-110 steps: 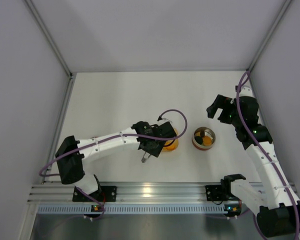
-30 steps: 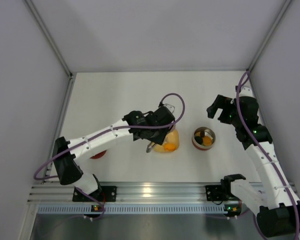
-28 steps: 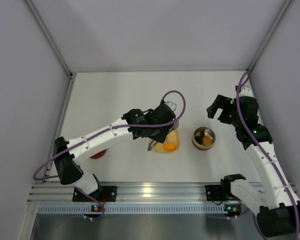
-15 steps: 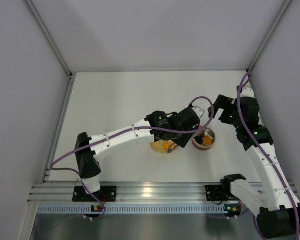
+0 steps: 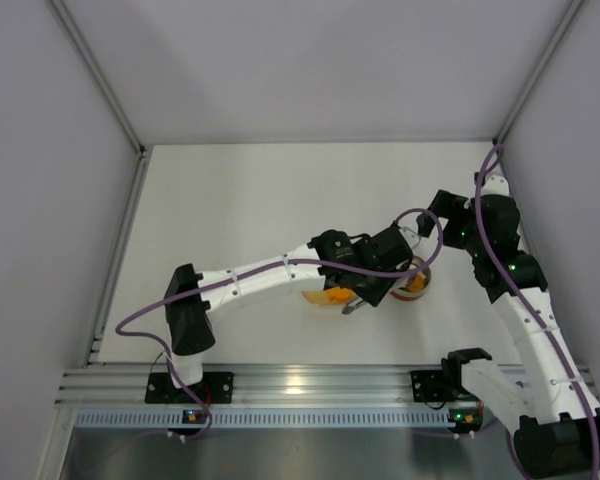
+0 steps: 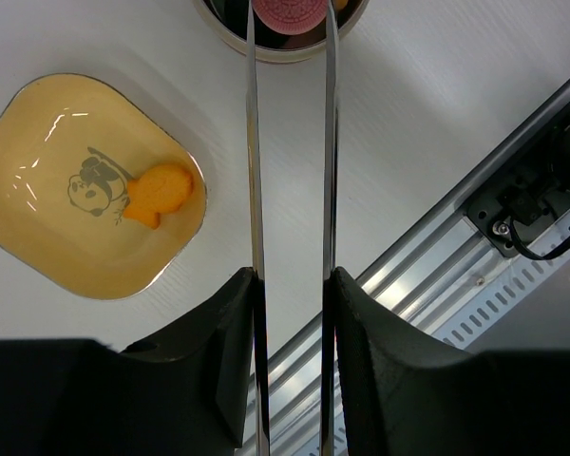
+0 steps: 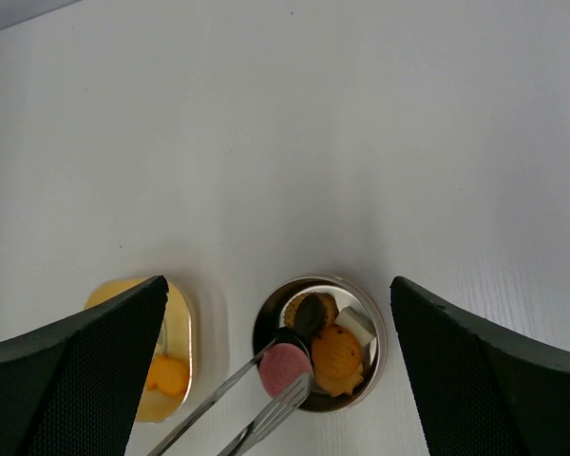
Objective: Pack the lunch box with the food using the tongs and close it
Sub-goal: Place the fake food in the packing box.
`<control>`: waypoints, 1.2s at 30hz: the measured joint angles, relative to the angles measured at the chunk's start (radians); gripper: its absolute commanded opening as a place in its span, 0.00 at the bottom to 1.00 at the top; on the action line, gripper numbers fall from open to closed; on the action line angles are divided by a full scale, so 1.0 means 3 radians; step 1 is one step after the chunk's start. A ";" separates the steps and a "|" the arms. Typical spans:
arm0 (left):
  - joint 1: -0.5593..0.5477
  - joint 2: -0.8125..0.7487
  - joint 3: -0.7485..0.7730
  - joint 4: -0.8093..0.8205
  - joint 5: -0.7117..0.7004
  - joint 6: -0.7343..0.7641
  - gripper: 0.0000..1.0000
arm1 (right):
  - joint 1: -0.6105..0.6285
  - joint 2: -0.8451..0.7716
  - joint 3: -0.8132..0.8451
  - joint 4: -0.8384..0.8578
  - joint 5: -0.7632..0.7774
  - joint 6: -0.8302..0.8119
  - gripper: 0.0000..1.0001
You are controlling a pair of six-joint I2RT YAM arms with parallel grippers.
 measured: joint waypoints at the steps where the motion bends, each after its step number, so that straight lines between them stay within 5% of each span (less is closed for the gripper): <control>1: -0.0001 0.0009 0.0000 0.0001 0.0003 0.0000 0.40 | 0.0000 0.0000 0.0000 -0.0001 0.0000 -0.0003 0.99; 36: -0.0005 0.0109 -0.0013 0.0145 -0.0181 0.0094 0.54 | 0.0000 -0.0017 0.0000 -0.0010 0.0000 -0.0004 0.99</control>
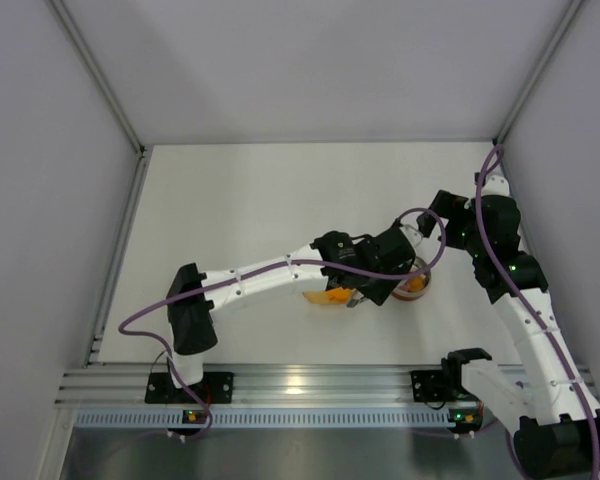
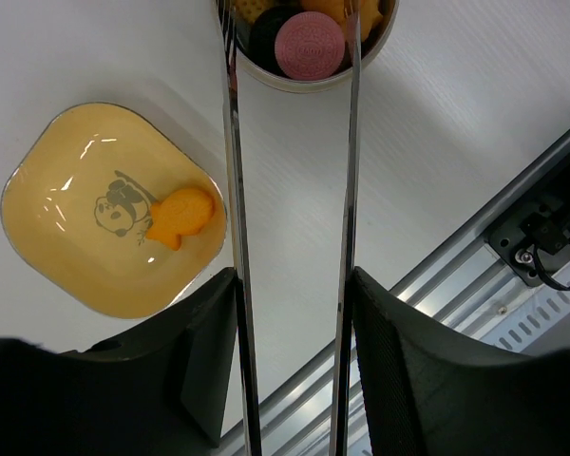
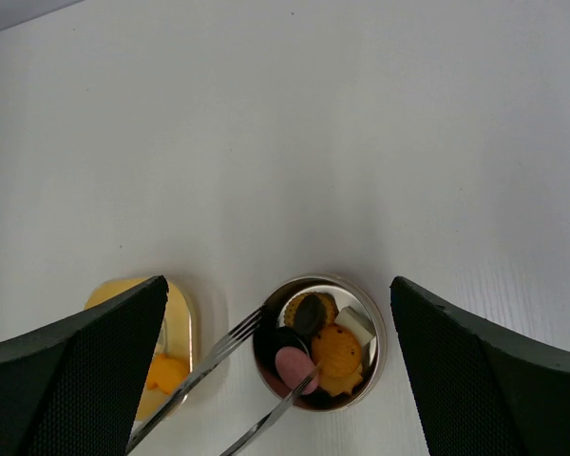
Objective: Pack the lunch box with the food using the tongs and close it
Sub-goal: Place the fake food in the packing box, then pick up the fake food from the plate.
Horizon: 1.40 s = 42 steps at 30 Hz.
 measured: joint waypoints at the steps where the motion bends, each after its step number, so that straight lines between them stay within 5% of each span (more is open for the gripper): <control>1: 0.0000 -0.0038 0.0000 0.0000 -0.0020 0.0004 0.54 | 0.0000 0.0000 0.0000 0.0000 0.0000 -0.0001 1.00; 16: 0.0020 -0.1240 -0.0820 -0.0144 -0.0371 -0.0237 0.55 | 0.0000 0.0001 0.0000 0.0001 0.0000 0.0000 0.99; 24: 0.0051 -0.1302 -0.1394 -0.0272 -0.0340 -0.0435 0.55 | 0.0000 0.0008 0.0000 0.0003 -0.0003 0.0000 0.99; 42: 0.0188 -0.1349 -0.1677 -0.0207 -0.0065 -0.0456 0.55 | 0.0000 0.0008 0.0000 0.0001 -0.0001 -0.0001 0.99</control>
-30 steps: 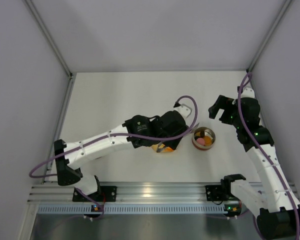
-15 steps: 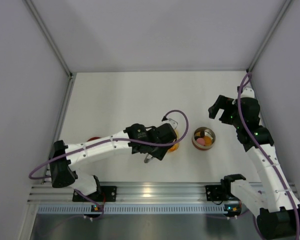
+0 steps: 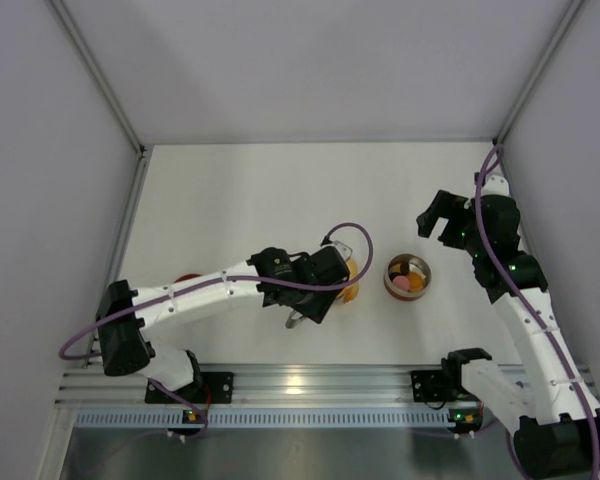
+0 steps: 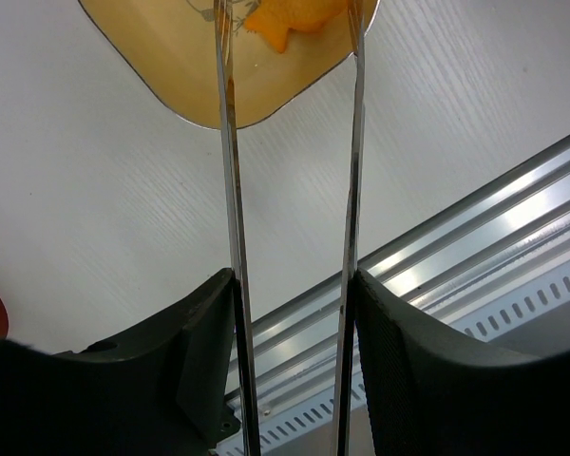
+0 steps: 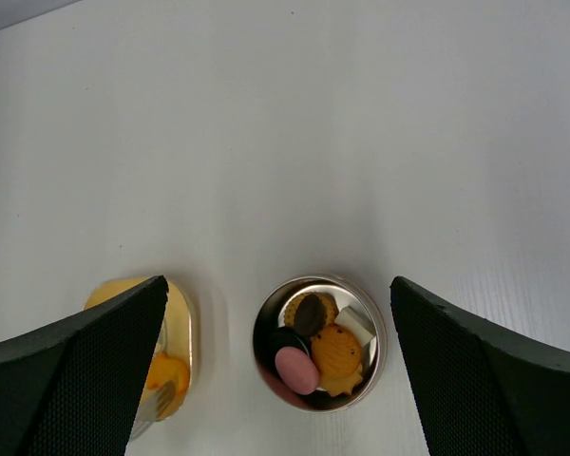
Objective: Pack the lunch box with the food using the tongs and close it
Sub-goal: Pick up the fake food from the plate.
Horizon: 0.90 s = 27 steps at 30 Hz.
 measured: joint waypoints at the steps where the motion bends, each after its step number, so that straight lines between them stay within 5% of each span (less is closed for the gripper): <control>1: 0.0000 0.0001 0.0000 0.0010 0.0018 0.0005 0.55 | 0.0000 0.0000 0.0000 0.0000 -0.0001 0.0000 0.99; 18: 0.0182 0.0132 -0.0100 0.0131 0.0259 0.0084 0.54 | 0.0000 0.0015 0.0000 0.0001 0.0000 0.0000 0.99; 27: 0.0298 0.0153 -0.0153 0.0215 0.0366 0.0107 0.43 | 0.0000 0.0015 0.0000 0.0001 0.0000 0.0000 1.00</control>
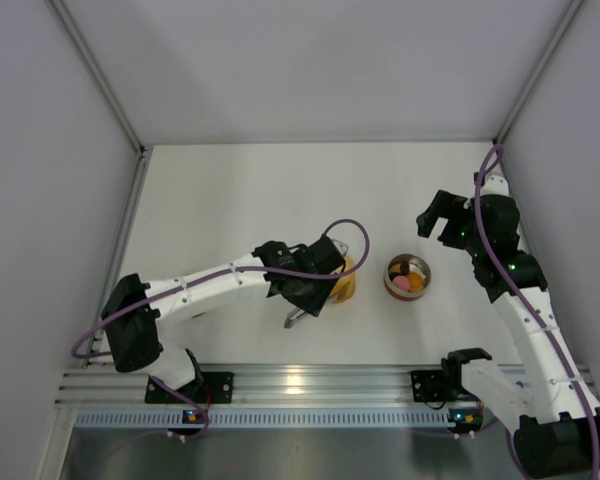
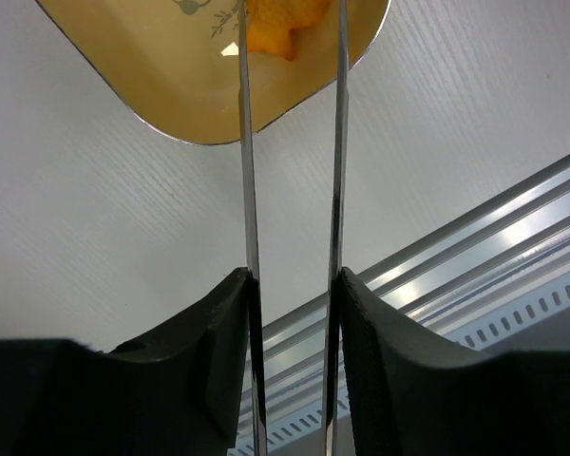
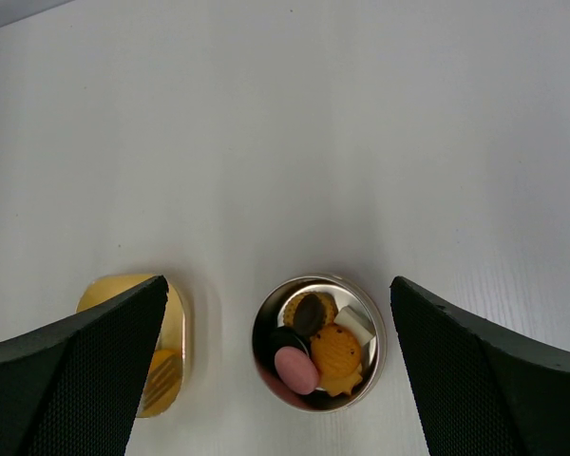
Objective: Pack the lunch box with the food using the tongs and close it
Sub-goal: Pick up the fake food from the plate.
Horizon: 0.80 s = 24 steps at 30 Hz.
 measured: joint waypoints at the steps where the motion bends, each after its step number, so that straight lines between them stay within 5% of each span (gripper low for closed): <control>1: 0.0005 0.0003 0.0000 0.0001 0.0006 0.0004 0.42 | 0.0000 0.0000 0.0000 0.0000 0.0000 0.0000 0.99; 9: 0.0008 0.0004 0.0011 0.0014 -0.0024 0.0013 0.33 | 0.0000 0.0000 0.0000 0.0000 0.0000 0.0000 1.00; 24: 0.0009 0.0000 0.0425 -0.0005 -0.0347 0.0022 0.31 | 0.0000 0.0000 0.0000 0.0000 0.0001 0.0001 0.99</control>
